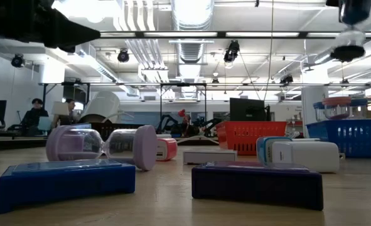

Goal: Pick & Place Office items
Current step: Put the black hourglass into the blue bin

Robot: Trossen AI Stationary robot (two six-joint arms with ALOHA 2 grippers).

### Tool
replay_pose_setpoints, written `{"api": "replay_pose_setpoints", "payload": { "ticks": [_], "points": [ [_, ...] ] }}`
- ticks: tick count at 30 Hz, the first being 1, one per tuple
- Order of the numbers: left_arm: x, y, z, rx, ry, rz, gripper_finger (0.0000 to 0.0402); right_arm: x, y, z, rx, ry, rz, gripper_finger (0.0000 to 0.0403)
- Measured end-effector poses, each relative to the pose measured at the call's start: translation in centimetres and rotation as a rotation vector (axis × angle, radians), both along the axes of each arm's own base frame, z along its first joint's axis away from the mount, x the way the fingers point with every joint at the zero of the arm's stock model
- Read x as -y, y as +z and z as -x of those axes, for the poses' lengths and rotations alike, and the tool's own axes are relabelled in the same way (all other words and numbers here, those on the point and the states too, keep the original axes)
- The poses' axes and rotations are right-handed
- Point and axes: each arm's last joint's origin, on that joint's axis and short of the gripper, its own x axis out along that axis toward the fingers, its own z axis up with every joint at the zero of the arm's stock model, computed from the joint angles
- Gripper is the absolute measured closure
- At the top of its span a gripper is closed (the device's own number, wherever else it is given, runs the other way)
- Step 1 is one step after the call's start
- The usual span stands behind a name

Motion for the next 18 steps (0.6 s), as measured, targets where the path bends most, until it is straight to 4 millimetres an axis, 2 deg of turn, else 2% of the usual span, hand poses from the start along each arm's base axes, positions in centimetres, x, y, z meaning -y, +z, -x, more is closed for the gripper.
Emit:
{"api": "replay_pose_setpoints", "payload": {
  "ticks": [10,18],
  "points": [
    [0.0,0.1,0.0,0.018,0.000,0.023,0.0392,0.4,-4.5,1.7,-0.129,-0.066,-0.040,0.0203],
    [0.0,0.1,0.0,0.014,0.000,0.023,0.0392,0.6,-6.9,2.1,-0.207,-0.138,-0.029,0.0203]
  ]
}}
